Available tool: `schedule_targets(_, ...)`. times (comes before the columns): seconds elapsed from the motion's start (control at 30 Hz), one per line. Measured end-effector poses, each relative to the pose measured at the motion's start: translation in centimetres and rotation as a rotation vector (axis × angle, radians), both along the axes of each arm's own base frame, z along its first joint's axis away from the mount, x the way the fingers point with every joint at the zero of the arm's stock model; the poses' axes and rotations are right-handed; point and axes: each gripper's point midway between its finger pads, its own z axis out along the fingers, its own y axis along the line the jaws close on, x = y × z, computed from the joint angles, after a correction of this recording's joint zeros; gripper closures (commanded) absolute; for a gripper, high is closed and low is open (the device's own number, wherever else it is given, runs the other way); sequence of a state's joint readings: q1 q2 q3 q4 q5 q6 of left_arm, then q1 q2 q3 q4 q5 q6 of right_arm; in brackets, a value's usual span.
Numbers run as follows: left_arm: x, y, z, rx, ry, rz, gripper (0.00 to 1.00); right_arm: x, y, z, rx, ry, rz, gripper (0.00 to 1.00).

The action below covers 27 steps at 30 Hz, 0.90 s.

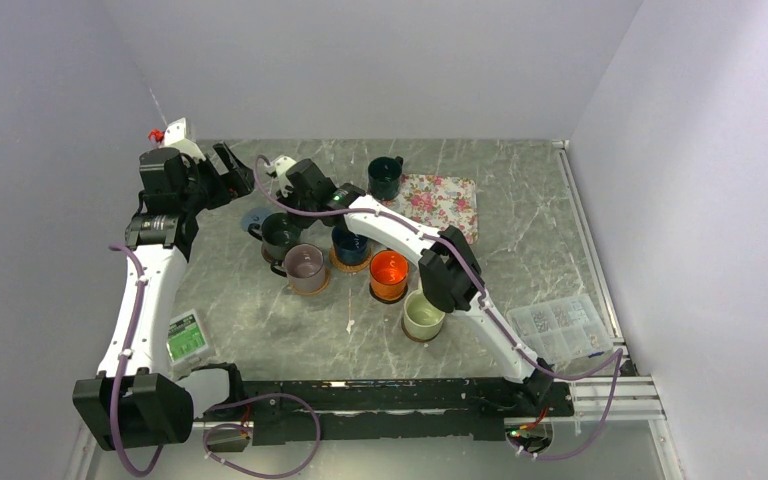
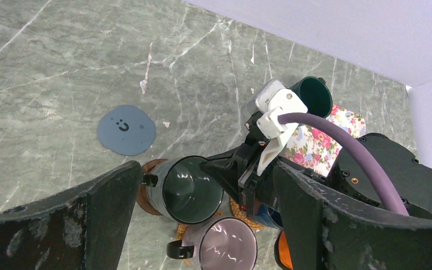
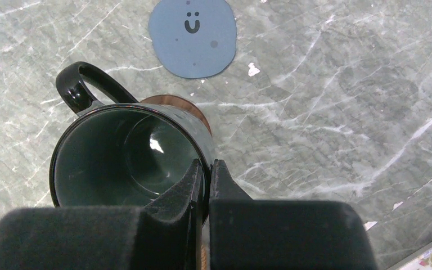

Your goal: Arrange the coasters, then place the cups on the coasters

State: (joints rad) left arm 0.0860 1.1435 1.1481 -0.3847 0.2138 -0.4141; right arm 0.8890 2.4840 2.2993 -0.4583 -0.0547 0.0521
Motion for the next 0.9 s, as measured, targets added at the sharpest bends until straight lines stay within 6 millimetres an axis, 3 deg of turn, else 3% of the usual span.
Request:
schedule_targets(0.43,-0.02,-0.1,0.01,-0.003,0.0,-0.006,0.06,0.36,0.63,0.65,0.031,-0.02,0.005,1.0)
schedule_targets(0.8,0.04,-0.14,-0.11,-0.004,0.003,-0.008,0.06,0.47,0.81,-0.23,0.024,-0.019,0.007,1.0)
schedule_targets(0.9,0.12,-0.13,-0.25,-0.004,0.008,-0.008,0.06,0.44,0.84,-0.26,0.023,-0.019,0.008,0.91)
